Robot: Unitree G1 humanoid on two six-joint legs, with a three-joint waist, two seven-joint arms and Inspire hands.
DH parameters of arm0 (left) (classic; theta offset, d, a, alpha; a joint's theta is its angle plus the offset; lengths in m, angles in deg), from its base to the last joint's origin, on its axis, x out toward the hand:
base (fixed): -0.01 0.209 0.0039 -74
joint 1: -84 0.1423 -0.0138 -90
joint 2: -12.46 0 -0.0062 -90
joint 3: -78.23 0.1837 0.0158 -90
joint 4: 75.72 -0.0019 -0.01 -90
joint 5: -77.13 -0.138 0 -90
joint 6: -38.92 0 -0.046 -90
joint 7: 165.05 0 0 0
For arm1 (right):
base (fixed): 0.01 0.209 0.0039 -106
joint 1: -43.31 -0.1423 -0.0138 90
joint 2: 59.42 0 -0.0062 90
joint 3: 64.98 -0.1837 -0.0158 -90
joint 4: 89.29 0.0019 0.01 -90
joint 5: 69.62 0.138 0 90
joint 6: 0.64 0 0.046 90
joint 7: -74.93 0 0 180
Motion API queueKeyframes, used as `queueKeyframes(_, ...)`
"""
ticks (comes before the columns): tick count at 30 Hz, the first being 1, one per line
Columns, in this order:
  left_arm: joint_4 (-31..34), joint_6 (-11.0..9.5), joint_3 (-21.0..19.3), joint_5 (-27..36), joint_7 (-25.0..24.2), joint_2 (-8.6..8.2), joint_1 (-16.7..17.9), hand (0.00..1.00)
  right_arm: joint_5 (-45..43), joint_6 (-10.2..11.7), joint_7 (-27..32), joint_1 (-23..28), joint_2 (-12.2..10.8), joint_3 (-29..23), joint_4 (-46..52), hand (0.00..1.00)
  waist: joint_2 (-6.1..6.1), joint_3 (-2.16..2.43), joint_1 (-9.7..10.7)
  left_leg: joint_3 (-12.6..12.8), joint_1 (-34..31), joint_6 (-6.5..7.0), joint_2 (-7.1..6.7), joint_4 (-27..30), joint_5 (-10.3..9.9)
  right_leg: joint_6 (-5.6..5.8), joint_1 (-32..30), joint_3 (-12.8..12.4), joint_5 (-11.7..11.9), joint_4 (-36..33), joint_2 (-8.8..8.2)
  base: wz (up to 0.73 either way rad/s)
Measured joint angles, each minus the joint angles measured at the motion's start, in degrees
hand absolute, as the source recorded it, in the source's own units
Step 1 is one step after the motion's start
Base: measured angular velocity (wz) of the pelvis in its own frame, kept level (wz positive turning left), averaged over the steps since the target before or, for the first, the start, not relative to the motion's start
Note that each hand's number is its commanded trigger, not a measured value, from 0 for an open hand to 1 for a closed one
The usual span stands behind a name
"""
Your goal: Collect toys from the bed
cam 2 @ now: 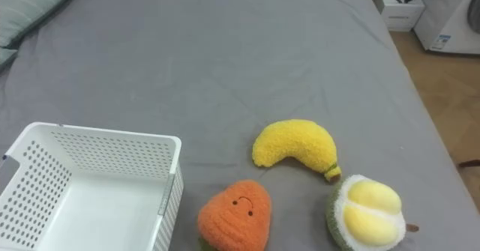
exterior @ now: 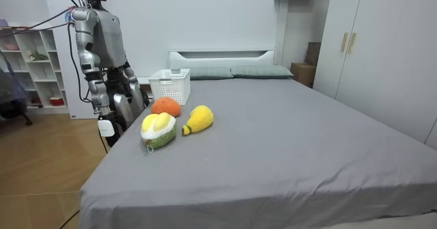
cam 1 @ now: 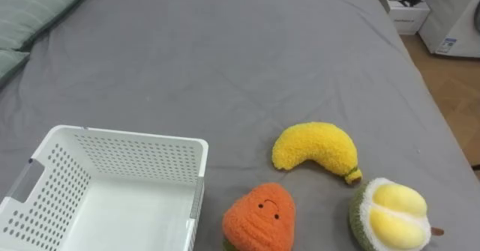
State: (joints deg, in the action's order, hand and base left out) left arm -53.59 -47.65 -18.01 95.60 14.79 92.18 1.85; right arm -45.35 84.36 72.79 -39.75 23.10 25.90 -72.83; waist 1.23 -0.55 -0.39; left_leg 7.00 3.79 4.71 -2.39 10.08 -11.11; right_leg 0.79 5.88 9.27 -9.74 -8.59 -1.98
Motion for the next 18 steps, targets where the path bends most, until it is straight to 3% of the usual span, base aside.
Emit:
queueKeyframes(8, -0.1, 0.0, -0.3, -0.2, -0.2, 0.0, 0.1, 0.0, -0.1, 0.0, 0.0, 0.1, -0.1, 0.0, 0.0, 0.0, -0.14, -0.14, 0.0, 0.3, 0.3, 0.0, 0.04, -0.4, 0.0, 0.01, 0.1, -0.3, 0.0, 0.0, 0.05, -0.01)
queueKeyframes(18, -0.1, 0.3, -0.5, -0.2, -0.1, 0.0, 0.4, 0.0, 2.7, 0.0, -0.3, 0.0, -0.1, -0.6, -1.5, 0.0, -0.46, 0.13, 0.2, 0.3, 0.4, 0.0, 0.02, -0.2, 0.0, 0.01, 0.2, -0.1, 0.0, 0.0, 0.01, 0.0)
